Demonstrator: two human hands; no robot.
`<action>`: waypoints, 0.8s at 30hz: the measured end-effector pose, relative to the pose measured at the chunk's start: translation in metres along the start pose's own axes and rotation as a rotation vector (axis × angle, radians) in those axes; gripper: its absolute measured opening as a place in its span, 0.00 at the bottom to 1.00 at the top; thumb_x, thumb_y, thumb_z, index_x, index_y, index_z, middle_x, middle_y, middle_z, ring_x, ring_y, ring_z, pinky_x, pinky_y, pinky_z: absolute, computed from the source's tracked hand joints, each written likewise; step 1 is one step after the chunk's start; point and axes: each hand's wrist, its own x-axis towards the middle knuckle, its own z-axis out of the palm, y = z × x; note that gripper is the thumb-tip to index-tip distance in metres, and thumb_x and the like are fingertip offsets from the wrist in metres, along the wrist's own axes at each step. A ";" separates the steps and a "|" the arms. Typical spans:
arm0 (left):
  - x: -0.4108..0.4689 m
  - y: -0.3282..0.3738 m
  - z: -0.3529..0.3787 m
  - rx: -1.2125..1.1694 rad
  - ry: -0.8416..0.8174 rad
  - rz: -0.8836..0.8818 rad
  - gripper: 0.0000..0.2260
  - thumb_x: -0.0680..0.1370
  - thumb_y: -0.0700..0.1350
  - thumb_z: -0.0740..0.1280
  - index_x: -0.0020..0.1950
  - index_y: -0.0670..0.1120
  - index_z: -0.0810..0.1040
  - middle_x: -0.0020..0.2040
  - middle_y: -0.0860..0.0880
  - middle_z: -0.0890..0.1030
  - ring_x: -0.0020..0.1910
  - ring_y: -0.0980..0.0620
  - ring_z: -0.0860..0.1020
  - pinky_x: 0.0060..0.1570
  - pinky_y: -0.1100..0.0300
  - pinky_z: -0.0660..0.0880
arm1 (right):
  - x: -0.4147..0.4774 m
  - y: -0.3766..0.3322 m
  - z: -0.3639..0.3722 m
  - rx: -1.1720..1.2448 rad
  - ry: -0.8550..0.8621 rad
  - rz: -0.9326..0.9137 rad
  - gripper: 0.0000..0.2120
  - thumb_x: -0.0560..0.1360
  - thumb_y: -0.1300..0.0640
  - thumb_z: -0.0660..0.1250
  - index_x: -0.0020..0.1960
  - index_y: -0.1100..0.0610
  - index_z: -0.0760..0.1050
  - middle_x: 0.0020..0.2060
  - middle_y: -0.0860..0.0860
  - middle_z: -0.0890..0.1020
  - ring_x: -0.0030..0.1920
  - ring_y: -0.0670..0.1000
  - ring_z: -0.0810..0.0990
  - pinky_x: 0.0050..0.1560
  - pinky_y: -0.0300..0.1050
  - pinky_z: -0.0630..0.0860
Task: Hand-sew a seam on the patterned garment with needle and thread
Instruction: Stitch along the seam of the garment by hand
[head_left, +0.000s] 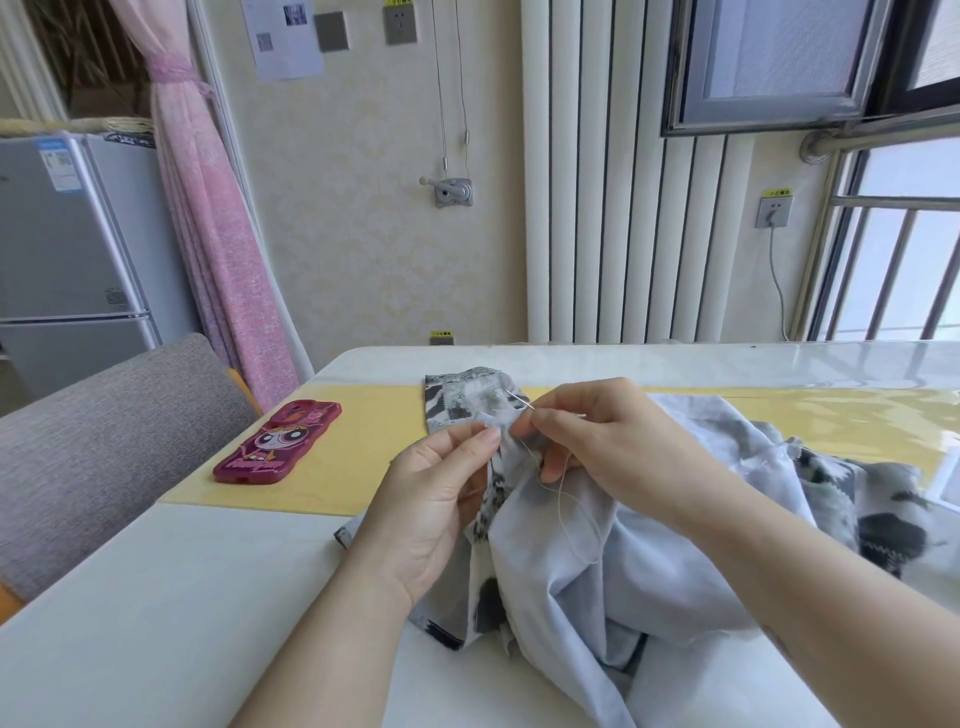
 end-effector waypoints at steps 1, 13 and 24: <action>-0.001 0.000 0.002 -0.009 0.001 0.017 0.05 0.66 0.42 0.69 0.41 0.44 0.80 0.38 0.44 0.83 0.35 0.52 0.81 0.39 0.62 0.79 | 0.000 0.000 0.000 -0.011 0.010 -0.007 0.12 0.77 0.59 0.62 0.40 0.54 0.82 0.26 0.49 0.80 0.29 0.44 0.78 0.40 0.37 0.76; 0.001 -0.001 0.000 0.186 0.199 0.242 0.09 0.63 0.53 0.73 0.39 0.50 0.85 0.43 0.41 0.81 0.45 0.45 0.76 0.54 0.48 0.73 | -0.002 -0.003 0.002 -0.188 0.174 -0.213 0.11 0.77 0.61 0.63 0.44 0.54 0.84 0.45 0.44 0.74 0.42 0.40 0.74 0.44 0.26 0.68; 0.001 -0.001 0.001 0.336 0.296 0.405 0.03 0.75 0.41 0.70 0.42 0.49 0.81 0.27 0.58 0.78 0.27 0.63 0.72 0.37 0.64 0.70 | -0.013 -0.009 0.008 -0.285 -0.066 -0.132 0.09 0.79 0.57 0.62 0.48 0.53 0.81 0.29 0.48 0.83 0.25 0.38 0.73 0.31 0.29 0.67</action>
